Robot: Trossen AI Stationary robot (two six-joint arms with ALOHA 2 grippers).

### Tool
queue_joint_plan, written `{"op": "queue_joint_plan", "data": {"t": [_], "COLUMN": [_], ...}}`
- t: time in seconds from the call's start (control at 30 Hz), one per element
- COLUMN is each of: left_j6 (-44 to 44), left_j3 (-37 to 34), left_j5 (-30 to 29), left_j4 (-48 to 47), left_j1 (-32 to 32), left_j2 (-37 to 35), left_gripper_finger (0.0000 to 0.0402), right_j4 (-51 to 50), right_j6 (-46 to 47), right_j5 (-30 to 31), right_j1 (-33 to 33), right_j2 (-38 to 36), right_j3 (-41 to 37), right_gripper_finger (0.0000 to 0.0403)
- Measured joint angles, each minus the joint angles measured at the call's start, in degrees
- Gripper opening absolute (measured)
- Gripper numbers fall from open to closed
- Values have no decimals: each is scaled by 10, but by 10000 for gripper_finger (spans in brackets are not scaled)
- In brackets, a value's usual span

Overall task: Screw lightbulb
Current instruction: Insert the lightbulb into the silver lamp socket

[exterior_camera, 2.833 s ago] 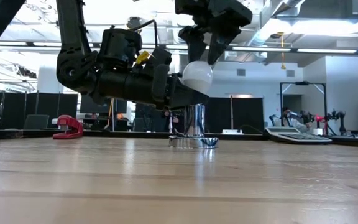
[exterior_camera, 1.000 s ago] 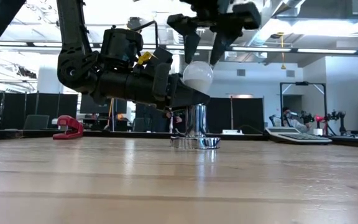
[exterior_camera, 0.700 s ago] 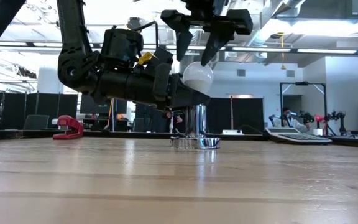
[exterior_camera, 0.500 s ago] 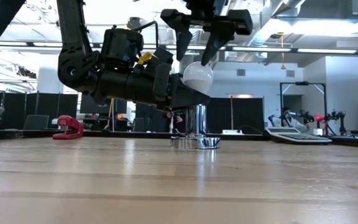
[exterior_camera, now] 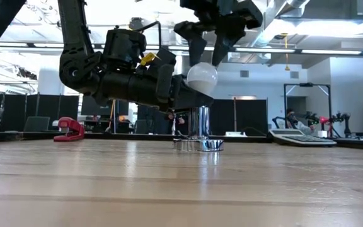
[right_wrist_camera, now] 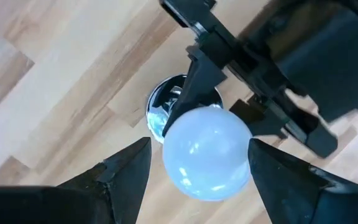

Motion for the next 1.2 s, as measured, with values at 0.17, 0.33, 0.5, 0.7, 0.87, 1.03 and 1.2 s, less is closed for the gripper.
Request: {"op": "queue_joint_plan", "data": {"t": [0.17, 0.33, 0.5, 0.7, 0.87, 1.03, 1.2], "left_j6": [7, 5, 5, 4, 9, 8, -3], "left_j3": [0, 0, 0, 0, 0, 0, 0], "left_j5": [0, 1, 2, 2, 2, 2, 5], "left_j4": [1, 1, 1, 1, 2, 3, 11], "left_j1": [0, 0, 0, 0, 0, 0, 0], "left_j2": [0, 0, 0, 0, 0, 0, 0], "left_gripper_finger": [135, 135, 135, 135, 135, 148, 183], "right_j4": [13, 19, 23, 27, 24, 33, 37], "right_j6": [7, 21, 25, 24, 35, 58, 132], "right_j5": [-7, -8, -12, -16, -16, -19, -19], "right_j1": [-8, -15, -17, -14, -14, -14, -13], "right_j2": [0, 1, 1, 16, 36, 36, 35], "right_j3": [0, 0, 0, 0, 3, 2, 1], "right_gripper_finger": [276, 276, 276, 274, 256, 234, 225]}}
